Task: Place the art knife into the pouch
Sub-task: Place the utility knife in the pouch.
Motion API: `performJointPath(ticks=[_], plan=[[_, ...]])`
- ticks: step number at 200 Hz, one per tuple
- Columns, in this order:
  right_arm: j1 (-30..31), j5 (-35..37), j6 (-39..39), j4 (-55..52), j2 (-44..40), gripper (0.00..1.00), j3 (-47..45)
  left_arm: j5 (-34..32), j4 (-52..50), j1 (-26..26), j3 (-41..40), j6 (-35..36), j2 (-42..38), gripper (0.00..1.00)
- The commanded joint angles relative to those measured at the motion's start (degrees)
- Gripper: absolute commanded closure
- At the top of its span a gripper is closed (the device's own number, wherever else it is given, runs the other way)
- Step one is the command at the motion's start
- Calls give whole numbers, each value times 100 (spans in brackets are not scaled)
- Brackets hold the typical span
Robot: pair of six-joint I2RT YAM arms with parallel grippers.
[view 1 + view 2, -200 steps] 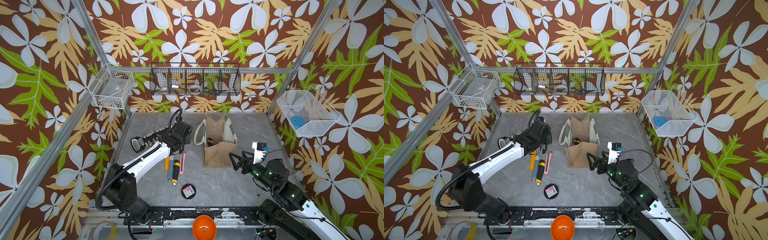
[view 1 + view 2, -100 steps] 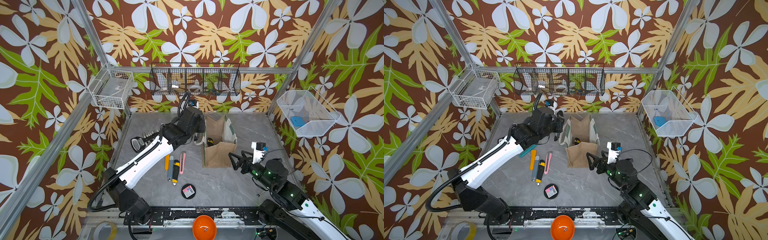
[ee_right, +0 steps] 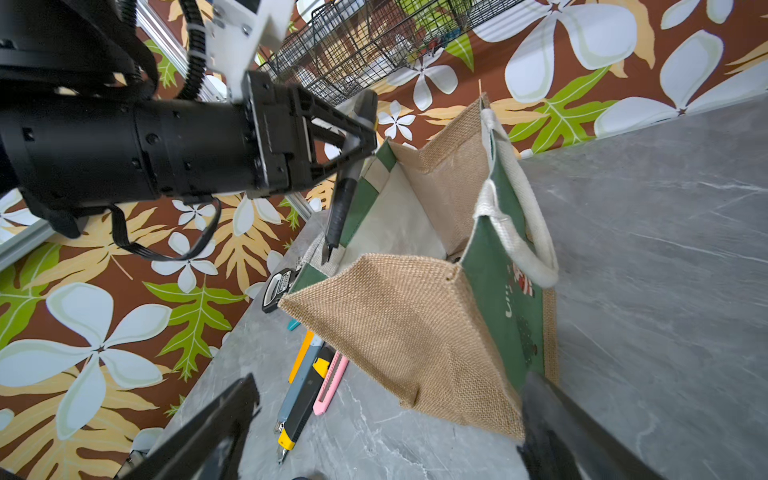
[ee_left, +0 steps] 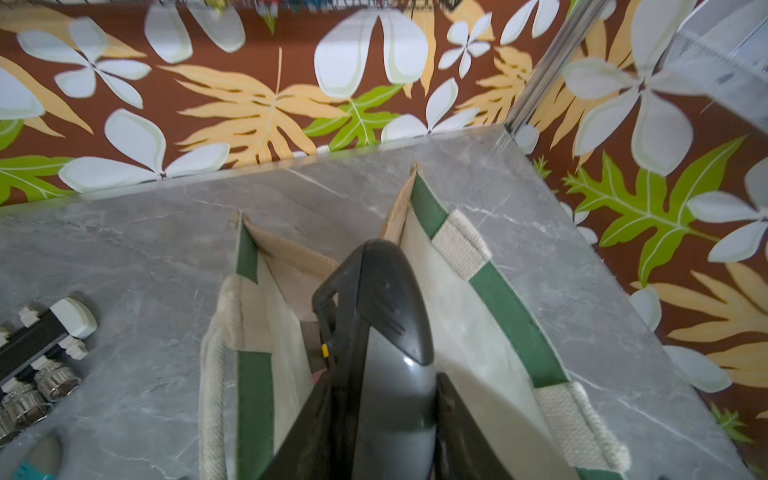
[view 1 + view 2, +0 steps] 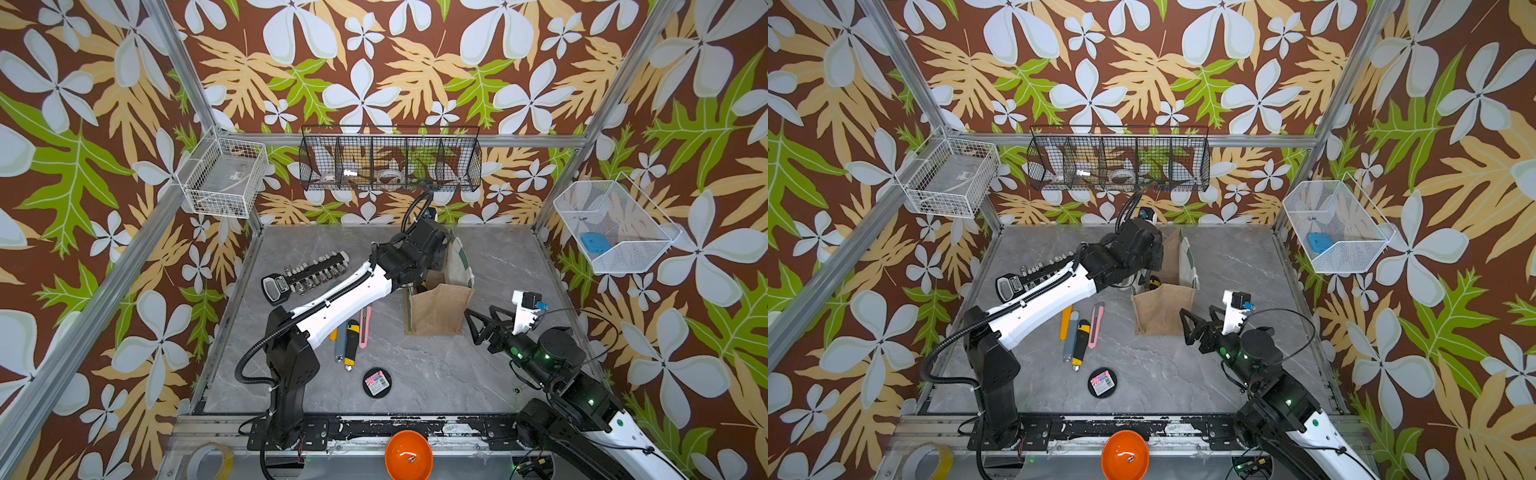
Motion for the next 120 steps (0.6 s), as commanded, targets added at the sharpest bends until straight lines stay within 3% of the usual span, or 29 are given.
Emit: performJointPath(ticks=[1, 40, 66, 106, 120], plan=[[2, 78, -7, -60, -17, 2, -19, -10, 297, 7, -183, -115, 27, 76], [1, 91, -81, -183, -22, 2, -3, 168, 361, -22, -642, -217, 16, 74], [5, 150, -38, -243, 3, 0, -26, 177, 200, -20, -767, -223, 2, 40], [5, 117, -75, -414, 182, 0, 137, 40, 272, -33, -808, 3, -380, 2], [4, 141, -98, -508, 283, 0, 236, -22, 325, -31, -823, 83, -584, 0]])
